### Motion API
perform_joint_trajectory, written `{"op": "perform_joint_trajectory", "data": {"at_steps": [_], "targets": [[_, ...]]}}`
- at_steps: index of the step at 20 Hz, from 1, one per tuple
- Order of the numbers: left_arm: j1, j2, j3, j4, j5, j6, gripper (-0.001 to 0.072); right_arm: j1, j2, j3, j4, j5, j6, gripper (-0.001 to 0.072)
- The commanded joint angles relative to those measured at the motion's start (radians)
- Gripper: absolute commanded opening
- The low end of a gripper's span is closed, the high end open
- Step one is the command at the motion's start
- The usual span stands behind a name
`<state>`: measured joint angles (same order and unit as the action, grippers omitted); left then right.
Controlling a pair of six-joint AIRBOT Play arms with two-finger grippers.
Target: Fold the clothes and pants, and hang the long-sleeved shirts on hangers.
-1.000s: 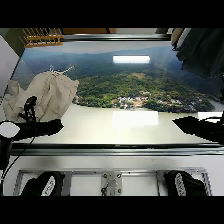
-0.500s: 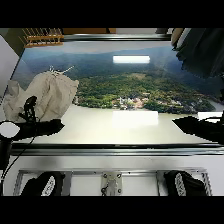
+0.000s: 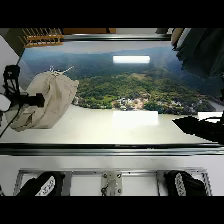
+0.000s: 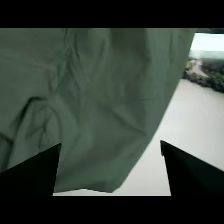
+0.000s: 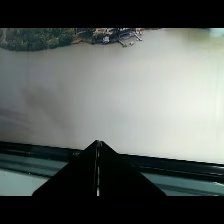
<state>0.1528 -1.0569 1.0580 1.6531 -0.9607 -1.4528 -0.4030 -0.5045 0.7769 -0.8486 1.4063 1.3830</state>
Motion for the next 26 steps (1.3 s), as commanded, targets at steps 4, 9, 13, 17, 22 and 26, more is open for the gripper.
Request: {"op": "perform_joint_trajectory", "data": {"at_steps": [4,9,13,17,22,26], "targets": [[0.022,-0.436,0.274,0.159,0.015,-0.003,0.0708,0.000,0.000,0.000,0.000,0.000,0.000,0.0014],[0.026,-0.608,0.355,0.154,0.005,-0.003,0.0708,0.000,0.000,0.000,0.000,0.000,0.000,0.0015],[0.026,-0.679,0.354,0.154,0.041,-0.003,0.0708,0.000,0.000,0.000,0.000,0.000,0.000,0.0015],[0.026,-0.725,0.354,0.152,0.034,-0.060,0.0706,0.000,0.000,0.000,0.001,0.000,0.000,0.0014],[0.025,-0.742,0.354,0.151,-0.023,-0.092,0.0003,0.000,0.000,0.000,0.000,0.000,0.000,0.0015],[-0.035,-0.583,0.354,0.148,0.013,-0.092,0.0003,0.000,0.000,0.000,0.000,0.000,0.000,0.0015]]}}
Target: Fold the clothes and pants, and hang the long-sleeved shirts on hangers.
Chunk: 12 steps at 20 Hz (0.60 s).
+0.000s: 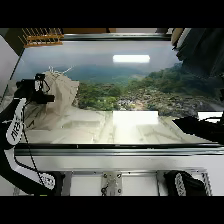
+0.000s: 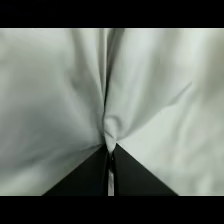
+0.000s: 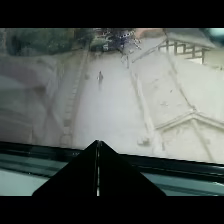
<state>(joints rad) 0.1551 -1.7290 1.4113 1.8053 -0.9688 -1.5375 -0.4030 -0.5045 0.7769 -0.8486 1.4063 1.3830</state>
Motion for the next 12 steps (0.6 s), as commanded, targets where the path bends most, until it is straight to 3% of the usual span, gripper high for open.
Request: {"op": "perform_joint_trajectory", "data": {"at_steps": [1,7,12], "targets": [[-0.071,0.145,0.001,-0.019,0.026,-0.007,0.0003,0.000,0.000,0.000,0.000,0.000,0.000,0.0015],[-0.422,0.415,0.001,-0.318,-0.002,0.023,0.0003,0.000,0.000,0.000,-0.003,0.000,0.000,0.0015],[-0.827,0.451,-0.006,-0.332,-0.007,0.058,0.0004,0.000,0.000,0.000,0.002,-0.003,0.001,0.0014]]}}
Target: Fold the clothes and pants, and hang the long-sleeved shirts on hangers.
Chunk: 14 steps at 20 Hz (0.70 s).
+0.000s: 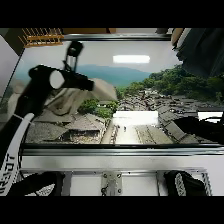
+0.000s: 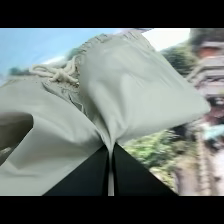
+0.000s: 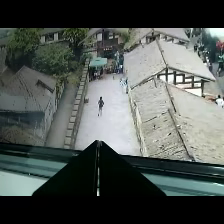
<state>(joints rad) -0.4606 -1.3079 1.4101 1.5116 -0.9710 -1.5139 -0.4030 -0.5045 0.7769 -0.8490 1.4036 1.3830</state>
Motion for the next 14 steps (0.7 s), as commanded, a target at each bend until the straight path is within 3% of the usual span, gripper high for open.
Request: {"op": "perform_joint_trajectory", "data": {"at_steps": [1,3,4,5,6,10,14], "targets": [[-0.280,0.029,-0.015,-0.038,-0.005,0.069,0.0004,0.000,0.000,0.000,0.002,0.000,0.001,0.0015],[-0.370,0.029,-0.046,-0.038,-0.006,0.085,0.0004,0.000,0.000,0.000,0.009,0.000,0.001,0.0015],[-0.393,0.029,-0.063,-0.039,-0.009,0.085,0.0064,0.000,0.000,0.000,0.017,0.000,0.001,0.0015],[-0.398,0.029,-0.072,-0.039,-0.017,0.084,0.0435,0.000,0.000,0.000,0.027,0.000,0.001,0.0015],[-0.389,0.029,-0.072,-0.037,-0.027,0.066,0.0700,0.000,0.000,0.000,0.040,0.000,0.001,0.0015],[-0.207,0.044,-0.072,-0.042,-0.036,-0.051,0.0677,0.000,0.000,0.000,0.095,-0.053,0.001,0.0015],[0.032,-0.011,-0.072,-0.102,-0.146,-0.072,0.0677,0.000,-0.009,0.000,0.093,-0.114,0.000,0.0015]]}}
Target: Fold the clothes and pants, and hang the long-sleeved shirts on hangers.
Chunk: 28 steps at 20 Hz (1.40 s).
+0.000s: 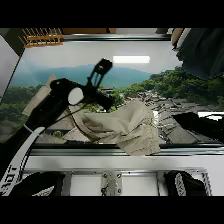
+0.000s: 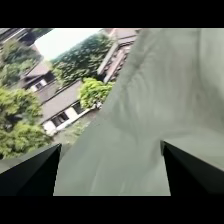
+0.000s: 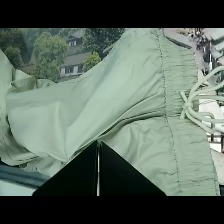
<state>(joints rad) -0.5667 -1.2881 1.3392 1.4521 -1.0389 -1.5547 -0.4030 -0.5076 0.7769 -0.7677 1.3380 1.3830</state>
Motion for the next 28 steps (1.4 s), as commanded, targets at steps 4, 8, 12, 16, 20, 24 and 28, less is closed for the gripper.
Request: {"op": "perform_joint_trajectory", "data": {"at_steps": [4,8,12,16,20,24,28], "targets": [[0.360,-0.140,-0.002,-0.119,-0.195,-0.049,0.0677,0.000,-0.069,0.000,0.005,-0.074,0.001,0.0015],[0.462,-0.258,-0.002,-0.197,-0.316,-0.059,0.0677,0.000,-0.171,0.000,0.005,-0.074,0.000,0.0015],[0.401,-0.345,-0.002,-0.199,-0.303,-0.059,0.0677,0.007,-0.285,0.000,-0.077,-0.082,0.000,0.0013],[0.340,-0.383,-0.002,-0.195,-0.230,-0.059,0.0121,0.089,-0.399,0.000,-0.377,-0.205,0.010,0.0013],[0.362,-0.341,-0.002,-0.195,-0.174,-0.061,0.0004,0.140,-0.572,0.000,-0.337,-0.329,0.022,0.0443],[0.439,-0.256,-0.002,-0.187,-0.142,-0.062,0.0003,0.146,-0.708,0.000,-0.248,-0.319,-0.056,0.0666],[0.571,-0.103,-0.002,-0.187,-0.095,-0.069,0.0003,0.160,-0.695,0.000,-0.238,-0.263,-0.102,0.0666]]}}
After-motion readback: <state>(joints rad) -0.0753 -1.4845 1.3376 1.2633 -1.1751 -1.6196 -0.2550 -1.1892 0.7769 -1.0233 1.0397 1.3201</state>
